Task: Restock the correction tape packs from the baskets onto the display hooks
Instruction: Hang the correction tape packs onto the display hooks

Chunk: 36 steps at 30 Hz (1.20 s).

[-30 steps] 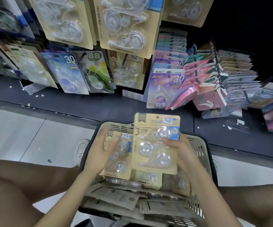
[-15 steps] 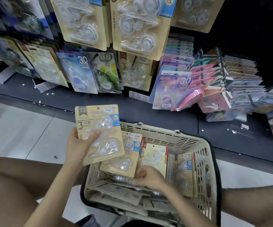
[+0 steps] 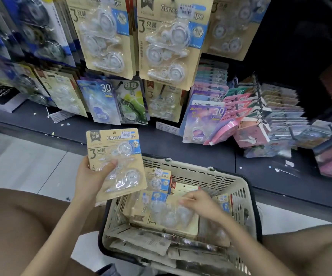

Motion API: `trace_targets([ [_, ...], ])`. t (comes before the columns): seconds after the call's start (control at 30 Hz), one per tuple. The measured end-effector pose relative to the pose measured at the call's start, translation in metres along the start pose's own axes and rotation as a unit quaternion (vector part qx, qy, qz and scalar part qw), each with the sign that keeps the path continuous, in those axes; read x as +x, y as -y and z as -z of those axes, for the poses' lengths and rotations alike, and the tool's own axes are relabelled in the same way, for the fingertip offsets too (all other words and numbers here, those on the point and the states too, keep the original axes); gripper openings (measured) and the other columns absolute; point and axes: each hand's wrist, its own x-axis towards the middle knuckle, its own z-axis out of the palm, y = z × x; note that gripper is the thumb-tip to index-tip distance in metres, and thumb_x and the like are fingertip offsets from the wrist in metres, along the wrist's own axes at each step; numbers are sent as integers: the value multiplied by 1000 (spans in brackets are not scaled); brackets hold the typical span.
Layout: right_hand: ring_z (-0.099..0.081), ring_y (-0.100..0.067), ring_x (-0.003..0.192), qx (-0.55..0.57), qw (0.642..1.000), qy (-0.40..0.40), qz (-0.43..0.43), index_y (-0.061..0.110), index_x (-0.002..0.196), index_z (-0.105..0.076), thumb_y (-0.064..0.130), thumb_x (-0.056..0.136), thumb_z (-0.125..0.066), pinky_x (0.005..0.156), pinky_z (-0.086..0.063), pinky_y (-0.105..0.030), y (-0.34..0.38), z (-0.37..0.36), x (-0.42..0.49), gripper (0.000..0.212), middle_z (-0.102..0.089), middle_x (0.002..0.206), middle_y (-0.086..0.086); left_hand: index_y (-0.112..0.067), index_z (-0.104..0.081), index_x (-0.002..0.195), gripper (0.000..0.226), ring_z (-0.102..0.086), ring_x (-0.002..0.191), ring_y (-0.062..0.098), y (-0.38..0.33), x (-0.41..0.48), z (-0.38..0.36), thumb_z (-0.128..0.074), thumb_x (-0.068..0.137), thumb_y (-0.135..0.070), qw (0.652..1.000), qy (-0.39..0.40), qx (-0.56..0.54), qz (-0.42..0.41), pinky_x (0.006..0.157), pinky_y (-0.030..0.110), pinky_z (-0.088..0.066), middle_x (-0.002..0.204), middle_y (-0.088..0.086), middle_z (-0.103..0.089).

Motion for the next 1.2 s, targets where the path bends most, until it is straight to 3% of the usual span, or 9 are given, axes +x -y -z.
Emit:
trace_targets([
  [0.1,-25,-1,46,18,998,-58,28,24,51,-35,15,93,-66,49,-19,-22,19,49,-10,53,-26,45,14,-15,-57,115,45,-66,91,13,-23,2,-1,-83,78,-18,1000,4,3,-27,78,32,-53,103,-3,-68],
  [0.23,-52,-8,61,193,972,-130,30,7,70,-67,9,93,-63,58,-38,-23,36,99,-32,24,-60,65,1,-24,-58,102,34,-67,92,16,-52,1,-10,-82,78,-19,998,17,5,-67,72,30,-51,101,-5,-68],
  [0.37,-67,-15,65,349,911,-208,72,4,90,-70,4,94,-57,57,-53,-21,63,141,-58,13,-73,76,-6,-33,-57,98,38,-67,98,18,-81,-8,-24,-85,74,-23,994,30,22,-100,89,42,-53,104,-7,-70],
  [0.47,-69,-16,66,410,870,-248,115,5,95,-67,15,83,-65,54,-55,-22,83,165,-75,16,-74,78,-5,-34,-56,103,42,-65,97,10,-109,-16,-34,-85,75,-22,987,40,38,-151,82,31,-51,104,-13,-68],
  [0.63,-66,-21,63,441,840,-266,172,11,91,-70,29,74,-71,49,-50,-31,118,192,-90,24,-73,80,-7,-41,-52,100,46,-59,97,-6,-164,-22,-48,-84,76,-18,972,66,28,-225,76,17,-43,104,-20,-64],
  [0.83,-72,-18,75,467,807,-292,212,5,97,-68,12,92,-58,61,-58,-27,151,214,-79,14,-75,87,-7,-31,-51,112,51,-55,88,-21,-219,-23,-59,-83,76,-14,952,43,8,-304,73,-3,-38,104,-27,-56],
  [0.93,-71,-19,72,449,811,-321,196,7,97,-68,11,95,-57,56,-57,-29,159,218,-74,13,-75,85,-6,-28,-50,118,54,-57,92,-9,-243,-22,-62,-83,76,-19,943,21,-8,-331,73,-5,-35,103,-29,-56],
  [1.07,-71,-18,72,435,800,-357,210,6,96,-68,9,96,-56,58,-56,-28,161,215,-73,13,-74,83,-6,-26,-51,124,56,-53,95,-24,-265,-19,-64,-82,77,-20,929,16,-42,-368,80,-4,-38,109,-27,-57],
  [1.2,-72,-21,79,437,787,-379,216,3,102,-69,8,98,-53,62,-58,-28,160,209,-74,17,-75,91,-10,-27,-50,122,54,-54,99,-22,-277,-14,-65,-81,78,-22,921,14,-57,-384,84,-1,-40,110,-26,-59],
])
